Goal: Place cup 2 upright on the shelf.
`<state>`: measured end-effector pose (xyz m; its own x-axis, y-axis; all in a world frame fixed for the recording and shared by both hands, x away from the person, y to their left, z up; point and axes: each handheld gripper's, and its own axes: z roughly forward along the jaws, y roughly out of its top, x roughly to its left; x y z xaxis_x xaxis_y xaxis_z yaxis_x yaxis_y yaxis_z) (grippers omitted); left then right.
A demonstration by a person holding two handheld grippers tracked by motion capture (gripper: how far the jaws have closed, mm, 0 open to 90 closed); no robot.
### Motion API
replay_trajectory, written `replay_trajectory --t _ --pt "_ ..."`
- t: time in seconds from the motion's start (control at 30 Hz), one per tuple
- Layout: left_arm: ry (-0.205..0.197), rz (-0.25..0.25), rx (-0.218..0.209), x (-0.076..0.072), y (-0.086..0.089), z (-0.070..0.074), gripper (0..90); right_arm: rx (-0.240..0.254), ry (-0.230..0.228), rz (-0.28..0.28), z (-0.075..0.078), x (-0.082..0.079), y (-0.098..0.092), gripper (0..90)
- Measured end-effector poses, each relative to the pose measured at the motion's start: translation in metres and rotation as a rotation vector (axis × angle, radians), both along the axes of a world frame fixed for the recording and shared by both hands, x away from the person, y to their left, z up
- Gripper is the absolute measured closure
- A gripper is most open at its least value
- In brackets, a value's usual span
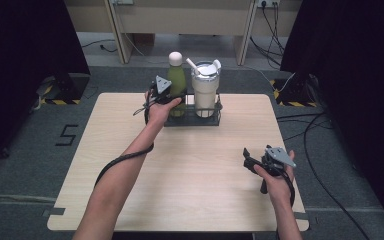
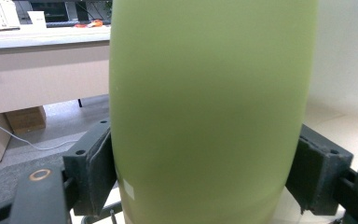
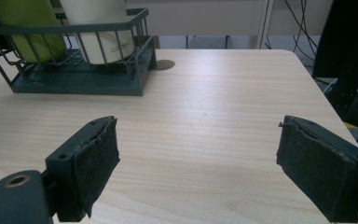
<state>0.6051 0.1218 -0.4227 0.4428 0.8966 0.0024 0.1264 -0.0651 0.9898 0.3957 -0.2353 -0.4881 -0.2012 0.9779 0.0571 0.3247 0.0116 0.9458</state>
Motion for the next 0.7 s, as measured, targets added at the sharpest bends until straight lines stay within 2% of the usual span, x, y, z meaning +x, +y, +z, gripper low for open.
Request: replay_trajectory --t 0.47,0.7 --pt "0.021 -0.016 0.000 0.0014 0.0019 0.0016 19.4 -0.004 0.000 0.002 0.0002 -0.0005 -0.0003 12.7" --pt "0.030 -0.007 0.009 0.0006 0.0030 0.0020 13.7 -0.002 0.003 0.000 0.0003 -0.0010 0.0007 12.5"
